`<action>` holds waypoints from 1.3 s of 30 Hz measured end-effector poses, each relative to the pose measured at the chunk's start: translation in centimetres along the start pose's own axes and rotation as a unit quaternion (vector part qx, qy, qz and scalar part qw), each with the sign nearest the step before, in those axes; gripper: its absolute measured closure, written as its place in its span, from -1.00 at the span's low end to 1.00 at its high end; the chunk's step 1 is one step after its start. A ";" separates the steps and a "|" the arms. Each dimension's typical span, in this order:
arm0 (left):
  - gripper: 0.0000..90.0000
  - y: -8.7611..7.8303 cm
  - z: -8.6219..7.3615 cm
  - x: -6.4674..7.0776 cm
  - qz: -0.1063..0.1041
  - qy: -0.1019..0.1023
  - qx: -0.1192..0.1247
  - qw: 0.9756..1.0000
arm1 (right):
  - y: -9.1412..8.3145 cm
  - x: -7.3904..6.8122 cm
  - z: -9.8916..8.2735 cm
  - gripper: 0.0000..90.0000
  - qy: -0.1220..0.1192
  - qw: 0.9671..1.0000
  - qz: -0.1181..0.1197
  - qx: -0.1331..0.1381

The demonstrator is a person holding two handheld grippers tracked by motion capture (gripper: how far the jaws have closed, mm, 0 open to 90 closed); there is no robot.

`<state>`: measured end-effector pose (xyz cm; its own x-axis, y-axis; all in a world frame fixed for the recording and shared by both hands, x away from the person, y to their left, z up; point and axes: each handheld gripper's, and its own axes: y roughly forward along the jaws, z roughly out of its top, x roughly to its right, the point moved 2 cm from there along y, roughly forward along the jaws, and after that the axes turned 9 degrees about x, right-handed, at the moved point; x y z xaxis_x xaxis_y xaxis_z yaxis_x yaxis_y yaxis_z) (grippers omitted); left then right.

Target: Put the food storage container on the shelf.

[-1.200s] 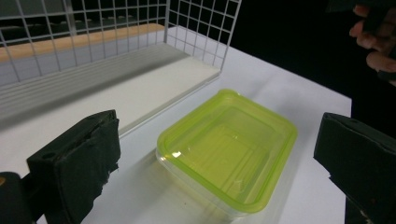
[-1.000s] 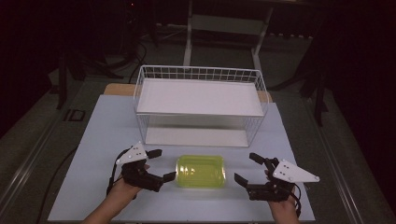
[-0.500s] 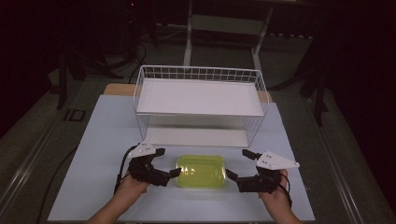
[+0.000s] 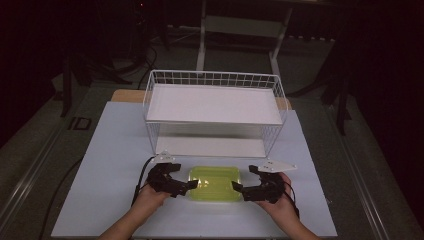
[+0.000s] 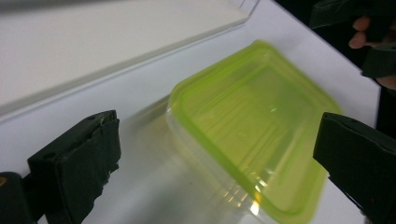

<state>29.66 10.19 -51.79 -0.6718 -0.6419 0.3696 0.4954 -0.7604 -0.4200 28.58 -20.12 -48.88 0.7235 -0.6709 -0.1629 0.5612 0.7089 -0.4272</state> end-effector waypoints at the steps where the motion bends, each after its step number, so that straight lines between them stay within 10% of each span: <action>1: -0.97 0.0 0.0 0.0 0.000 0.000 0.000 1.000 | 0.0 0.0 0.0 -0.76 0.000 1.000 0.000 0.000; 20: 0.14 1.0 -0.7 0.3 0.012 -0.033 -0.046 0.998 | 2.0 0.6 -2.8 -0.38 0.088 0.995 0.020 -0.050; 39: 0.48 0.0 -0.8 1.3 0.012 -0.038 -0.043 0.998 | 1.3 -0.2 -2.3 0.13 0.118 0.991 0.011 -0.063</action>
<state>28.28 9.42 -51.99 -0.6153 -0.6678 0.4189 0.4589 -0.7355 -0.4984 28.25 -19.60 -51.47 0.6124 -0.6989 -0.3695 0.4818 0.7005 -0.5264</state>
